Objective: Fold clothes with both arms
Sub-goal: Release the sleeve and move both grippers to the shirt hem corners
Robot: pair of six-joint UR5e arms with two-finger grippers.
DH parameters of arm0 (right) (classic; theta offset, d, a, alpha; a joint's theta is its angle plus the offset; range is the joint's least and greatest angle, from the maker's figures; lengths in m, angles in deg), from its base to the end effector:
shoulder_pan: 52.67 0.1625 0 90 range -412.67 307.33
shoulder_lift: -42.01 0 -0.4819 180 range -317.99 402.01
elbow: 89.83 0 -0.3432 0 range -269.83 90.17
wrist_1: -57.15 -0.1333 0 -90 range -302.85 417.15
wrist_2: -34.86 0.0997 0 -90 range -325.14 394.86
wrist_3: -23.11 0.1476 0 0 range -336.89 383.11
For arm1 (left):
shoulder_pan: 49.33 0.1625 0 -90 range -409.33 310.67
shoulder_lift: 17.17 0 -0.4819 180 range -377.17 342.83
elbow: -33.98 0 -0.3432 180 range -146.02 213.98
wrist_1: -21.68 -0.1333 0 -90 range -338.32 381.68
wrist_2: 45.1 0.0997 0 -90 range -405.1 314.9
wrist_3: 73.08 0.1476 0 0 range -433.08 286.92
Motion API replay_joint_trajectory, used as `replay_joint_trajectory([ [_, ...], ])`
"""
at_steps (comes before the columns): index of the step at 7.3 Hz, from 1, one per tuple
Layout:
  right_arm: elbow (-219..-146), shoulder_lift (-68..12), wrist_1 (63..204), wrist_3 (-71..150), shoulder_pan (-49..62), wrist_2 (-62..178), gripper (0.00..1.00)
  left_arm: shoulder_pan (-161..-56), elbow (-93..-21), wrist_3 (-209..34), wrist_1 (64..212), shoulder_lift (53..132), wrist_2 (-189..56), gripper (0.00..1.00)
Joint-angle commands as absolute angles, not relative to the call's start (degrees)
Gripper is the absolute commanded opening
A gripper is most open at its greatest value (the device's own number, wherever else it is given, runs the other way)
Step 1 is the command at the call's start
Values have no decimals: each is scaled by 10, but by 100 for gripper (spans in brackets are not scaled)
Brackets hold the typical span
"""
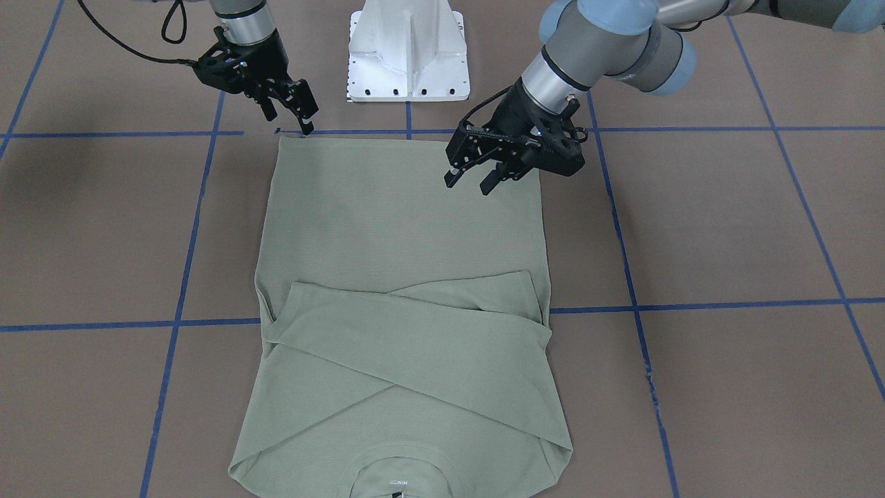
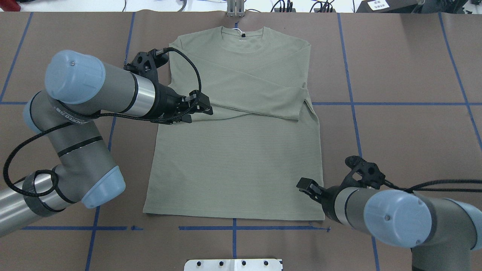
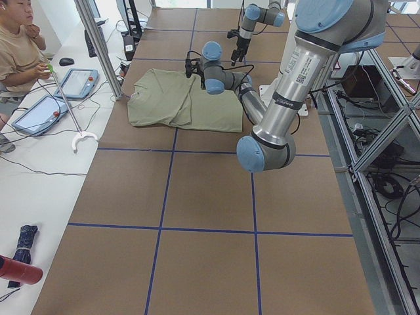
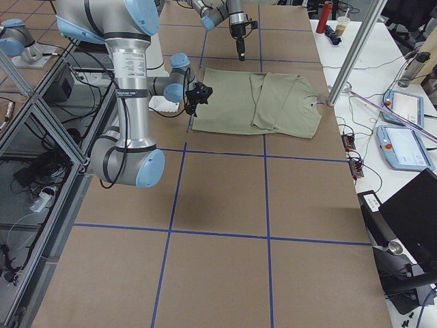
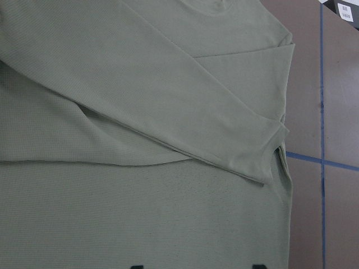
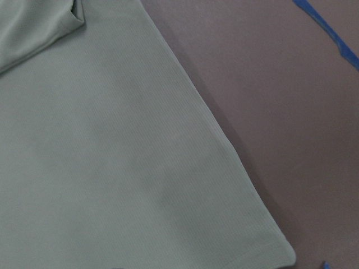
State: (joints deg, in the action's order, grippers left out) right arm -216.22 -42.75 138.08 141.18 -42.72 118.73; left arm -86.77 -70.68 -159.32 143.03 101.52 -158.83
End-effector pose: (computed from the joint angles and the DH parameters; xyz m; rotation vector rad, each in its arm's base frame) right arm -0.4443 -0.2293 0.4302 -0.0414 -0.9067 0.6658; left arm 0.4613 -0.4463 0.2891 0.1208 1.3249 -0.2290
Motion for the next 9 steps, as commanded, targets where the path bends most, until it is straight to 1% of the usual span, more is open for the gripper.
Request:
replay_joint_trajectory([
  [1,-2135,-453,1380,1447,-463,1140,94,-869,-715,-1599,1434,997,-1587,75],
  [2,-2128,-443,1379,1447,-466,1135,94,-868,-715,-1611,1436,996,-1587,73],
  [3,-2126,-431,1381,1447,-465,1135,92,-868,-711,-1610,1435,996,-1587,73],
  [7,-2092,-432,1380,1445,-467,1134,88,-868,-709,-1610,1435,996,-1586,73],
  [8,-2085,-430,1378,1443,-467,1134,83,-867,-709,-1610,1435,996,-1586,73],
  [9,-2087,-424,1378,1445,-467,1134,69,-867,-709,-1610,1435,996,-1586,73],
])
